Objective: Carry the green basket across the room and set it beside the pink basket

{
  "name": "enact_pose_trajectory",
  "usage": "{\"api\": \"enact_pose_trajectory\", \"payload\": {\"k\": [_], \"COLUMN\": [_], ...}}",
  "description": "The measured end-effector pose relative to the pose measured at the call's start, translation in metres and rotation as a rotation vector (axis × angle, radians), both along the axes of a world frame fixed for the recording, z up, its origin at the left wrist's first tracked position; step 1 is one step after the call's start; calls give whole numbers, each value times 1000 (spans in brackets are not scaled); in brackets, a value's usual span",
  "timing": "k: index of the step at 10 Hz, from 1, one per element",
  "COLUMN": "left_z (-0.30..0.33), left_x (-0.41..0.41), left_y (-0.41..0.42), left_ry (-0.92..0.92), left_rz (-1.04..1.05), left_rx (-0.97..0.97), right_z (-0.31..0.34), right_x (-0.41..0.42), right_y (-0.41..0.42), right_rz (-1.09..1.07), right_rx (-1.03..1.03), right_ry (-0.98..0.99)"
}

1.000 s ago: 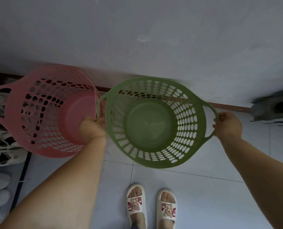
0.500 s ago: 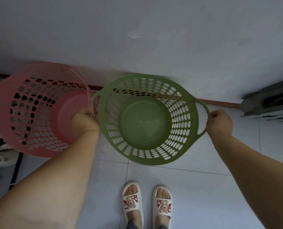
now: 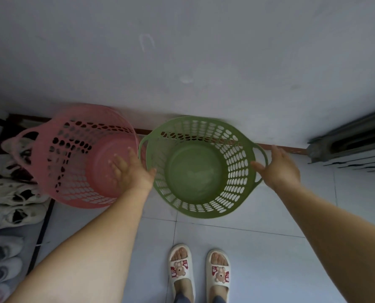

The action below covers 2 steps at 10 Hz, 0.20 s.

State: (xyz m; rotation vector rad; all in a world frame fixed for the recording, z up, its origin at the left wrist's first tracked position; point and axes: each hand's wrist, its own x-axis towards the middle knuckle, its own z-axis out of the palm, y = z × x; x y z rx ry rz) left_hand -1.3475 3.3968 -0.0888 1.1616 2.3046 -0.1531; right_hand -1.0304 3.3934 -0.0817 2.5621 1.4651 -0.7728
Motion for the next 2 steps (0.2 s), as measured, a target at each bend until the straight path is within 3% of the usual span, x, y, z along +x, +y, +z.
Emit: {"api": "enact_pose_trajectory", "payload": {"k": [2], "left_z": [72], "left_x": [-5], "left_y": [-3], "left_ry": [54], "left_rz": [-141], "left_rx": [-24], "right_z": [69], "right_x": [-24], "right_y": [-1], "right_rz": [174], "right_rx": [-126], "right_ry": [-82]}}
